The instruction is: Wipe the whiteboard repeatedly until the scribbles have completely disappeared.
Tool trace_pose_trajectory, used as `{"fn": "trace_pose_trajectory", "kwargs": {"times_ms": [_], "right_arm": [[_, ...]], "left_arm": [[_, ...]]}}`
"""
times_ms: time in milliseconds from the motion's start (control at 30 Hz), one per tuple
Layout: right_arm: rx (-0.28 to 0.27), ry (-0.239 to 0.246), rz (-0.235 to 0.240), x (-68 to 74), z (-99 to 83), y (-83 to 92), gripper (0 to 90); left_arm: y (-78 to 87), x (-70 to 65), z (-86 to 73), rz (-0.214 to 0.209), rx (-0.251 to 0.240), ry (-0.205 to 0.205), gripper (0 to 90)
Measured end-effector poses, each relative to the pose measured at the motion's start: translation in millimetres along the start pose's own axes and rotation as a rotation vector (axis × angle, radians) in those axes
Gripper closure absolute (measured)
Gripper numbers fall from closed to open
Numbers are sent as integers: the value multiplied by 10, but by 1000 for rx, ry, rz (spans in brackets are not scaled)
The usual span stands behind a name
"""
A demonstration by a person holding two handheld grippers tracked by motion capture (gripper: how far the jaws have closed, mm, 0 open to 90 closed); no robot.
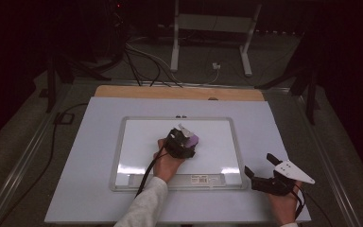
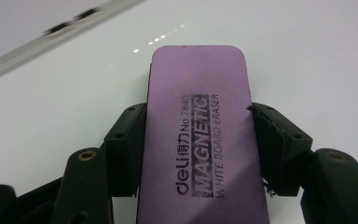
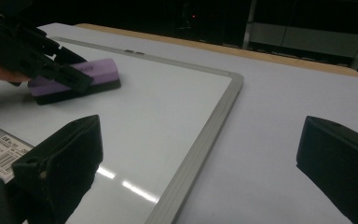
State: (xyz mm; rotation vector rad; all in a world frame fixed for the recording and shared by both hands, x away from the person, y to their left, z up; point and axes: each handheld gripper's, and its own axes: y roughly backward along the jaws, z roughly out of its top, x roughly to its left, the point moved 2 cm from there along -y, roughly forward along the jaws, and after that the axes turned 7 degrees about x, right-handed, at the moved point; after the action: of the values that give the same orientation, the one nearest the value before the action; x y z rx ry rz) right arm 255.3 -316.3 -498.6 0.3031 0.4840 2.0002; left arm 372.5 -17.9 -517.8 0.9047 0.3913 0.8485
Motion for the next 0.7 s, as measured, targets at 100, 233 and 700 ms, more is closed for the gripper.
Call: {"fn": "trace_pose_trajectory", "kwargs": {"times_ms": [100,233,700], "right_arm": [[-1,1,0,-1,0,1,7],[-1,-4,0,-8,-2,6,7],[2,-6,2,-3,-1,-1,7]], "left_arm": [[-4,29,8,9,5,7,416],[6,247,-6,84,28,94,416],[226,842,-312,185,21,304,416]]}}
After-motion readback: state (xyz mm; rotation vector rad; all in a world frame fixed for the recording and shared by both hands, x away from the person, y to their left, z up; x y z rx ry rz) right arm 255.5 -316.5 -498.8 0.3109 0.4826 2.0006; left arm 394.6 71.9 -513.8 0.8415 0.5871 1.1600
